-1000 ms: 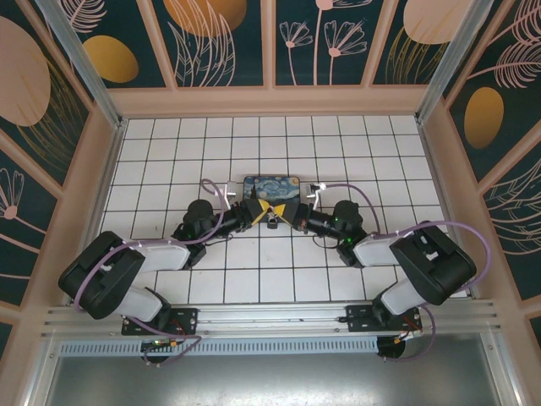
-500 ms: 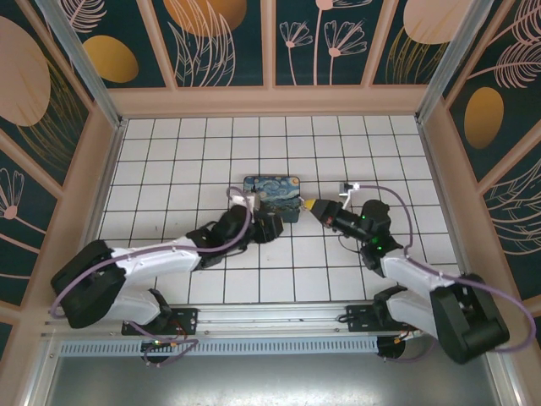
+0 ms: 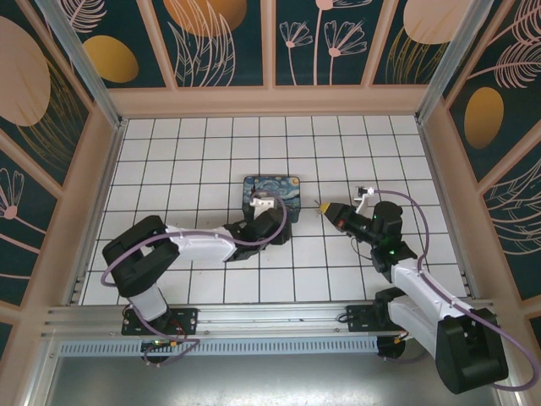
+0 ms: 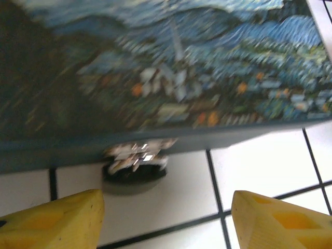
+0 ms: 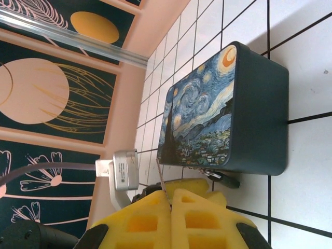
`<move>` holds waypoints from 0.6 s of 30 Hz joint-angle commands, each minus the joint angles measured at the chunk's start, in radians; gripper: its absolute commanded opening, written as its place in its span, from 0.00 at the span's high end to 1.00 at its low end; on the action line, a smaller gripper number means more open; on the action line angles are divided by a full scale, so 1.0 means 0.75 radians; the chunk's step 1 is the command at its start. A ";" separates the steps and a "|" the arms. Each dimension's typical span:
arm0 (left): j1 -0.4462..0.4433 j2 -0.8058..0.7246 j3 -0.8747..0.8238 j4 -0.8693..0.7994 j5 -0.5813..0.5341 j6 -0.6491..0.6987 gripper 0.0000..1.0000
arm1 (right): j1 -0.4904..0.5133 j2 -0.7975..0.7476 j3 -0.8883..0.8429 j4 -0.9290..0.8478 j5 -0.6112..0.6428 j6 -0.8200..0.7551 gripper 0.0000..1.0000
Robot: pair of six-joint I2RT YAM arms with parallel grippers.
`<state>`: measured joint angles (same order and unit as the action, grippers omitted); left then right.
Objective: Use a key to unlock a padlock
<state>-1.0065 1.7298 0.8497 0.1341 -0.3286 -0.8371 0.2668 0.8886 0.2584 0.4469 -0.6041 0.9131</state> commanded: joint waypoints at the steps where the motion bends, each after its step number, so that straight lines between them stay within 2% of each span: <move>1: -0.003 0.061 0.063 -0.097 -0.063 0.031 0.35 | -0.016 -0.022 -0.012 0.001 -0.032 -0.036 1.00; 9: -0.003 0.050 0.089 -0.239 -0.158 -0.028 0.35 | -0.020 -0.013 -0.006 0.005 -0.048 -0.037 1.00; 12: -0.004 0.048 0.060 -0.246 -0.147 -0.061 0.33 | -0.023 -0.003 0.000 0.005 -0.051 -0.043 1.00; 18: 0.014 0.139 0.146 -0.222 -0.134 0.037 0.33 | -0.024 0.007 0.008 0.022 -0.055 -0.038 1.00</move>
<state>-1.0054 1.7973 0.9184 -0.0113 -0.4095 -0.8436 0.2550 0.8890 0.2584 0.4442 -0.6296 0.8982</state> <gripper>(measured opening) 0.673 0.041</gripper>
